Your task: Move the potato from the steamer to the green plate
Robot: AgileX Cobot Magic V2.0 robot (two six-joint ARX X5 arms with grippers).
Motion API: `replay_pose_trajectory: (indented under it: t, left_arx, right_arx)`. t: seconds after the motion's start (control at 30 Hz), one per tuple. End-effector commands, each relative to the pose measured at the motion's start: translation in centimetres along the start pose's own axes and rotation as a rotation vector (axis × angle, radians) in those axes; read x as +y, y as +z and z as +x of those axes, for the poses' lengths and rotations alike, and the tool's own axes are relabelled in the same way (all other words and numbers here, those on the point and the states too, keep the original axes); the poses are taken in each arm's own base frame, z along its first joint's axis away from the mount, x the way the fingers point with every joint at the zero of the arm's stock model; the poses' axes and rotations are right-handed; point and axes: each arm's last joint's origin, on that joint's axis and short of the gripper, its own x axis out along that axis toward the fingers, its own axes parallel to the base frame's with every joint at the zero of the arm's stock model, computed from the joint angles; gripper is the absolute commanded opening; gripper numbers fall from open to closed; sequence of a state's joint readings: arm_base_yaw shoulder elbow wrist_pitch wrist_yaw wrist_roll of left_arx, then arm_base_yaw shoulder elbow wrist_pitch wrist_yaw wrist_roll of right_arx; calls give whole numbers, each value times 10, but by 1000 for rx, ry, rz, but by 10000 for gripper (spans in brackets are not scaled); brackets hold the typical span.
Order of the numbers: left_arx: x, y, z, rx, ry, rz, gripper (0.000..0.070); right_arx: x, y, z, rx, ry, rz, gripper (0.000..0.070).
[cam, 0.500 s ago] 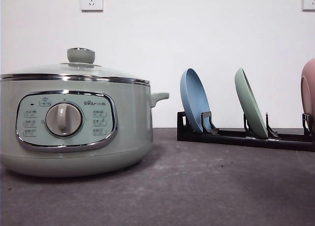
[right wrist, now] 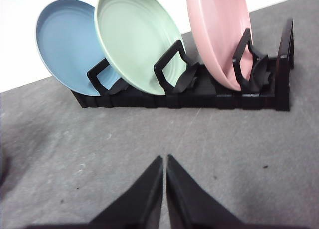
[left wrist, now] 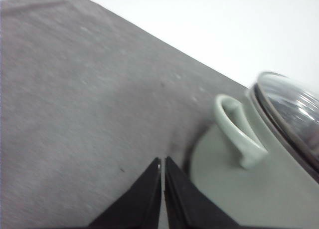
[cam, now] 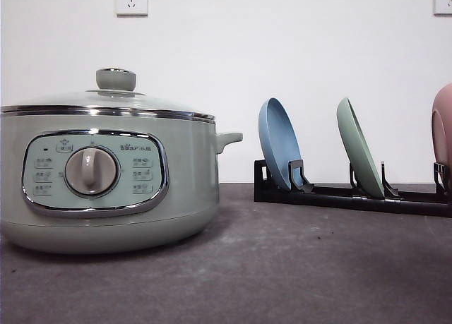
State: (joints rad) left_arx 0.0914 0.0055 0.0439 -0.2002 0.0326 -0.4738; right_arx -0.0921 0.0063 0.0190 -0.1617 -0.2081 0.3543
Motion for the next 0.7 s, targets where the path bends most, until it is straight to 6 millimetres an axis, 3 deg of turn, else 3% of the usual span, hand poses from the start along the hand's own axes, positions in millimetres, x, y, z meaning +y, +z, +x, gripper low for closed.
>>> replay_pose_trajectory:
  t: [0.0,0.4,0.67]
  left_arx:
    - [-6,10,-4,-26,-41,-23,3]
    - [-36,65,-20,-60,-116,4,3]
    - [-65,112,-22,42,-208,119,3]
  right_arx:
    - [3,7,-3,-24,10,28,0]
    - [30,66,-25,-157,61,-10,0]
    - [51,116,-31,-120,76,-97,0]
